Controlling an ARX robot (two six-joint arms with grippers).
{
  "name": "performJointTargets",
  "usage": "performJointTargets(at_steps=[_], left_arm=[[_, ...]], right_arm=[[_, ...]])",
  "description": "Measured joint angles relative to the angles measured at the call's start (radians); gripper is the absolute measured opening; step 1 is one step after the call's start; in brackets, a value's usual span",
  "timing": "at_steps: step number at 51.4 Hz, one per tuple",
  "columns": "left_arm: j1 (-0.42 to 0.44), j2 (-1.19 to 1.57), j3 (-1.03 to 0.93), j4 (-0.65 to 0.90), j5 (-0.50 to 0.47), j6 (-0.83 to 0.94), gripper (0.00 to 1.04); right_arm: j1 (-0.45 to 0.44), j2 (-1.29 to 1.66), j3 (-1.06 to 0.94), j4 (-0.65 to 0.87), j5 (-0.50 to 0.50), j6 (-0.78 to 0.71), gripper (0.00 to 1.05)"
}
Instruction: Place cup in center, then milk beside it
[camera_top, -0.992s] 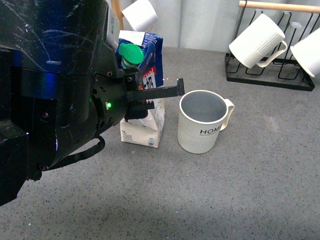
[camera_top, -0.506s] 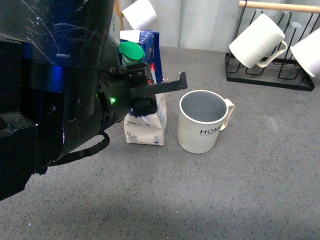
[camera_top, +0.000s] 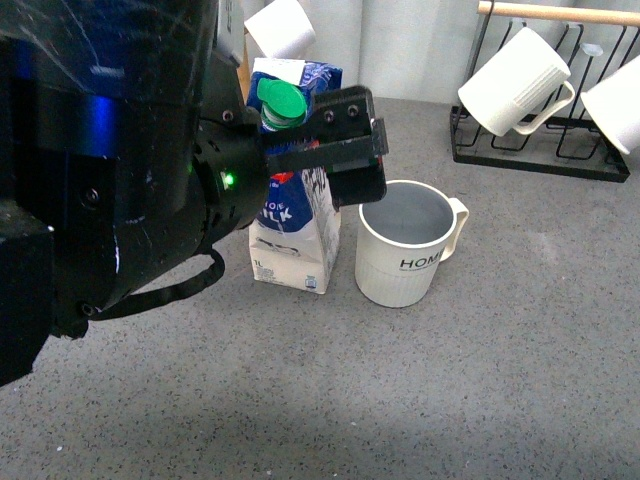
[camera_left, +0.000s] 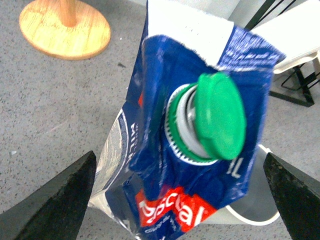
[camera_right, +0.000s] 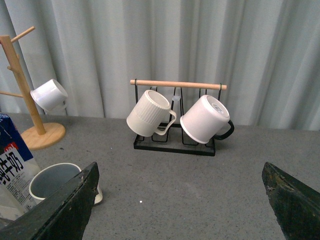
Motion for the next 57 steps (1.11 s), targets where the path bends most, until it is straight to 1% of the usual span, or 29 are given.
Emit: performJointTargets(at_steps=[1, 10, 19, 26, 31, 34, 35, 38, 41, 43, 45, 47, 48, 53, 54, 56, 57], left_arm=[[-0.001, -0.012, 0.0, 0.0, -0.001, -0.001, 0.98], [0.013, -0.08, 0.0, -0.009, -0.013, 0.0, 0.98], [0.066, -0.159, -0.019, -0.027, -0.027, 0.011, 0.98], [0.108, -0.226, -0.047, -0.049, -0.061, 0.03, 0.98], [0.14, -0.276, -0.068, -0.105, -0.099, 0.037, 0.98], [0.152, -0.284, -0.082, -0.095, -0.111, 0.051, 0.97], [0.154, -0.281, -0.089, -0.072, -0.113, 0.072, 0.96], [0.177, -0.272, -0.159, 0.133, -0.097, 0.185, 0.85], [0.193, -0.279, -0.213, 0.243, -0.076, 0.251, 0.78], [0.211, -0.286, -0.26, 0.333, -0.061, 0.314, 0.71], [0.225, -0.298, -0.293, 0.382, -0.044, 0.346, 0.65], [0.245, -0.323, -0.333, 0.404, -0.029, 0.379, 0.58], [0.25, -0.331, -0.342, 0.406, -0.024, 0.382, 0.56], [0.29, -0.404, -0.415, 0.4, 0.01, 0.416, 0.4], [0.294, -0.413, -0.421, 0.398, 0.015, 0.418, 0.39], [0.311, -0.447, -0.445, 0.388, 0.032, 0.427, 0.31], [0.323, -0.473, -0.462, 0.38, 0.039, 0.429, 0.26]], right_arm=[[0.0, 0.0, 0.0, 0.0, 0.0, 0.0, 0.95], [0.0, 0.0, 0.0, 0.0, 0.0, 0.0, 0.95], [0.0, 0.0, 0.0, 0.0, 0.0, 0.0, 0.95], [0.0, 0.0, 0.0, 0.0, 0.0, 0.0, 0.95], [0.0, 0.0, 0.0, 0.0, 0.0, 0.0, 0.95], [0.0, 0.0, 0.0, 0.0, 0.0, 0.0, 0.95], [0.0, 0.0, 0.0, 0.0, 0.0, 0.0, 0.95], [0.0, 0.0, 0.0, 0.0, 0.0, 0.0, 0.95], [0.0, 0.0, 0.0, 0.0, 0.0, 0.0, 0.95], [0.0, 0.0, 0.0, 0.0, 0.0, 0.0, 0.95], [0.0, 0.0, 0.0, 0.0, 0.0, 0.0, 0.95], [0.0, 0.0, 0.0, 0.0, 0.0, 0.0, 0.95], [0.0, 0.0, 0.0, 0.0, 0.0, 0.0, 0.95], [0.0, 0.0, 0.0, 0.0, 0.0, 0.0, 0.95], [0.0, 0.0, 0.0, 0.0, 0.0, 0.0, 0.95], [0.0, 0.0, 0.0, 0.0, 0.0, 0.0, 0.95], [0.0, 0.0, 0.0, 0.0, 0.0, 0.0, 0.95]])
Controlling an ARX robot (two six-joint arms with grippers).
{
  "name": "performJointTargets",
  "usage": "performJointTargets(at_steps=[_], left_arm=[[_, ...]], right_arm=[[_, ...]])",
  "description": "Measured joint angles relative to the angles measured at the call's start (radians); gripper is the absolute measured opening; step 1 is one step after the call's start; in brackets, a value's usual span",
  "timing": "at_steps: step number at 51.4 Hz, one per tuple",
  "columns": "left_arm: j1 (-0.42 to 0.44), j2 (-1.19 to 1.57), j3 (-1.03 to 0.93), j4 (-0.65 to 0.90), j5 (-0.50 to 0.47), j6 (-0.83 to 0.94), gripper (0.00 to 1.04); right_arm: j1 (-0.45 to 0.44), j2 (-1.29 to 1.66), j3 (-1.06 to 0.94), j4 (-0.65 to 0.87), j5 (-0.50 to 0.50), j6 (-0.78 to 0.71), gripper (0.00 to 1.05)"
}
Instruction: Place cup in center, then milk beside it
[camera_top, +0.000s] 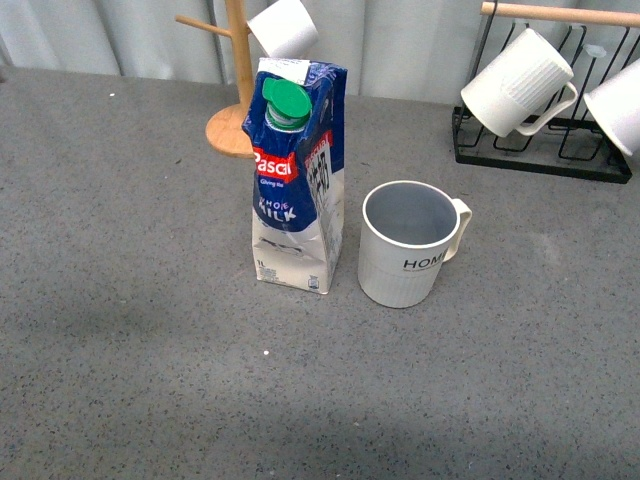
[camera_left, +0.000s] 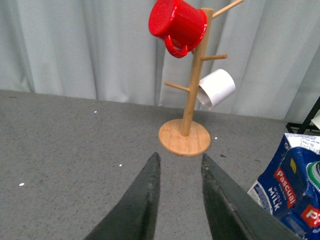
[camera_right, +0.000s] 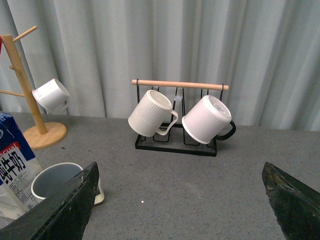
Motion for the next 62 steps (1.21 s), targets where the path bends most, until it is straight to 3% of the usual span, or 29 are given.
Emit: performJointTargets(at_steps=[7, 24, 26, 32, 62], left_arm=[[0.044, -0.11, -0.063, -0.048, 0.047, 0.006, 0.04], [0.138, -0.451, -0.174, -0.279, 0.135, 0.018, 0.04], [0.182, -0.508, -0.184, -0.326, 0.206, 0.019, 0.04], [0.227, -0.602, -0.196, -0.404, 0.22, 0.018, 0.04], [0.229, -0.936, -0.197, -0.707, 0.225, 0.018, 0.04]], right_arm=[[0.0, 0.0, 0.0, 0.0, 0.0, 0.0, 0.95], [0.0, 0.0, 0.0, 0.0, 0.0, 0.0, 0.95], [0.0, 0.0, 0.0, 0.0, 0.0, 0.0, 0.95], [0.0, 0.0, 0.0, 0.0, 0.001, 0.0, 0.95], [0.0, 0.0, 0.0, 0.0, 0.0, 0.0, 0.95]])
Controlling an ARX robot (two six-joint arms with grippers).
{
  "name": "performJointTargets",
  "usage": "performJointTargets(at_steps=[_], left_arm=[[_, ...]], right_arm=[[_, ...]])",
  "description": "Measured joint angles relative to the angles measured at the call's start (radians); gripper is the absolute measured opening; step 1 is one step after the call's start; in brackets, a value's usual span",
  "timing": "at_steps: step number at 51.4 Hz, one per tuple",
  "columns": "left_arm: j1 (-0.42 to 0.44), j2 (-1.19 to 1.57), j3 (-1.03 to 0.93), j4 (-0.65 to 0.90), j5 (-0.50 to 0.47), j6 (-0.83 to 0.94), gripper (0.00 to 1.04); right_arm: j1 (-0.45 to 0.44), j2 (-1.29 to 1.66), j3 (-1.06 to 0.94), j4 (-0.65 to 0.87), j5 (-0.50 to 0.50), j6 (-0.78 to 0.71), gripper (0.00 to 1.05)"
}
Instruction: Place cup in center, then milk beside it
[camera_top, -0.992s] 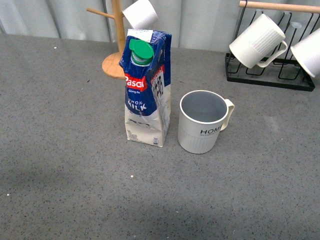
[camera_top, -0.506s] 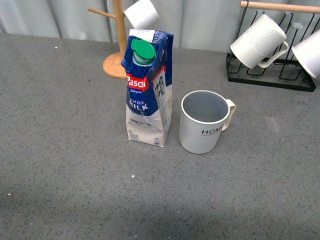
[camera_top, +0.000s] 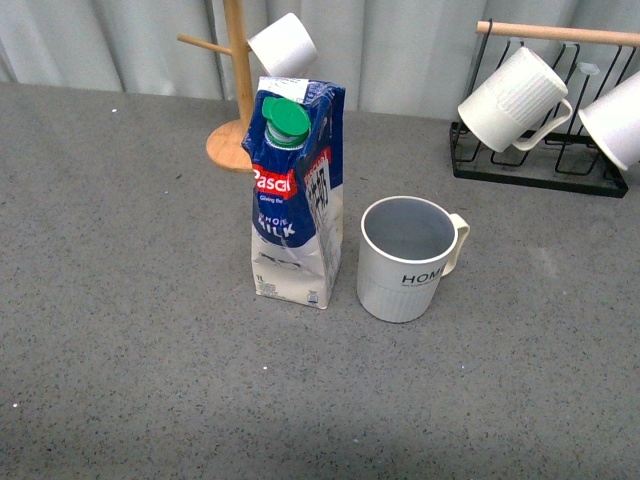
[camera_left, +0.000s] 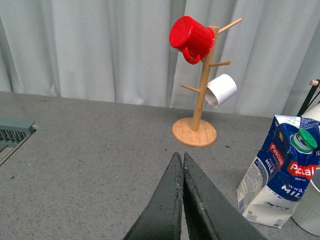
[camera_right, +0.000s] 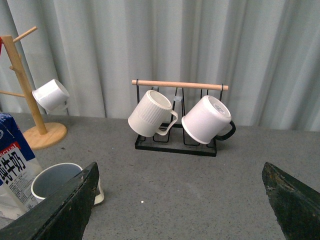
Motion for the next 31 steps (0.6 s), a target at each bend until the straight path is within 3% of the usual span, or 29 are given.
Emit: performJointTargets(at_steps=[31], left_arm=[[0.0, -0.238, 0.0, -0.234, 0.0, 0.0, 0.04]], right_arm=[[0.0, 0.0, 0.0, 0.0, 0.0, 0.0, 0.95]])
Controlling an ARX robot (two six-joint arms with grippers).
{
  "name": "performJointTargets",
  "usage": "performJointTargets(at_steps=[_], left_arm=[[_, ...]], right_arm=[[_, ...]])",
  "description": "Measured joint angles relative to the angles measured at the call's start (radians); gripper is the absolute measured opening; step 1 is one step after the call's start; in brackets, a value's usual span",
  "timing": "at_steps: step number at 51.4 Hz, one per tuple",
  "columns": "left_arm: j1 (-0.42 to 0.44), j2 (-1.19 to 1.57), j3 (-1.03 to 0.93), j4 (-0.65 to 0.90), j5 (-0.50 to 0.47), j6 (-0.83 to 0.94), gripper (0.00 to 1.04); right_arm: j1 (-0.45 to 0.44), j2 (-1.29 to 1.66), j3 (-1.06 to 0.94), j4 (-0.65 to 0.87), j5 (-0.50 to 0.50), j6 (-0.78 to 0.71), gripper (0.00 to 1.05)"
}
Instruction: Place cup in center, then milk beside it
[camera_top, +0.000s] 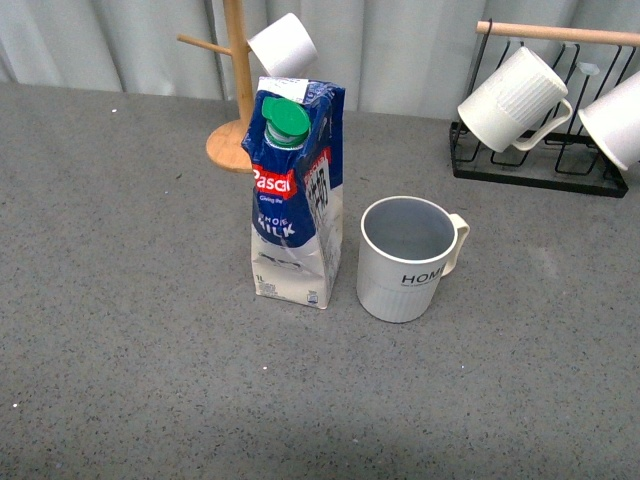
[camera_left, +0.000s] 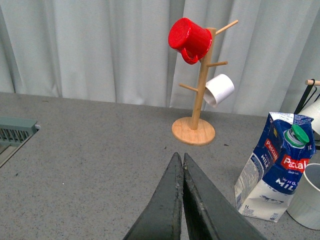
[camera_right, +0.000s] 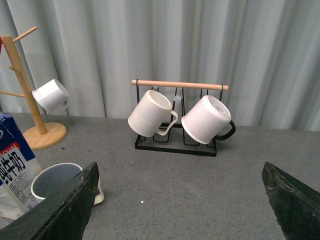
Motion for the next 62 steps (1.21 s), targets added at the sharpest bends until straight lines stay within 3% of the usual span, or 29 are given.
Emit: performJointTargets(at_steps=[4, 9, 21, 24, 51, 62], left_arm=[[0.0, -0.022, 0.0, -0.022, 0.0, 0.0, 0.04], [0.0, -0.142, 0.0, -0.175, 0.003, 0.0, 0.04], [0.0, -0.187, 0.0, -0.195, 0.002, 0.0, 0.04], [0.0, -0.188, 0.0, -0.195, 0.002, 0.0, 0.17], [0.0, -0.188, 0.0, -0.195, 0.002, 0.001, 0.99], [0.0, -0.188, 0.0, -0.195, 0.002, 0.003, 0.98]], right_arm=[[0.0, 0.0, 0.0, 0.0, 0.0, 0.0, 0.95], [0.0, 0.0, 0.0, 0.0, 0.0, 0.0, 0.95], [0.0, 0.0, 0.0, 0.0, 0.0, 0.0, 0.95], [0.0, 0.0, 0.0, 0.0, 0.0, 0.0, 0.95], [0.0, 0.0, 0.0, 0.0, 0.0, 0.0, 0.95], [0.0, 0.0, 0.0, 0.0, 0.0, 0.0, 0.95]])
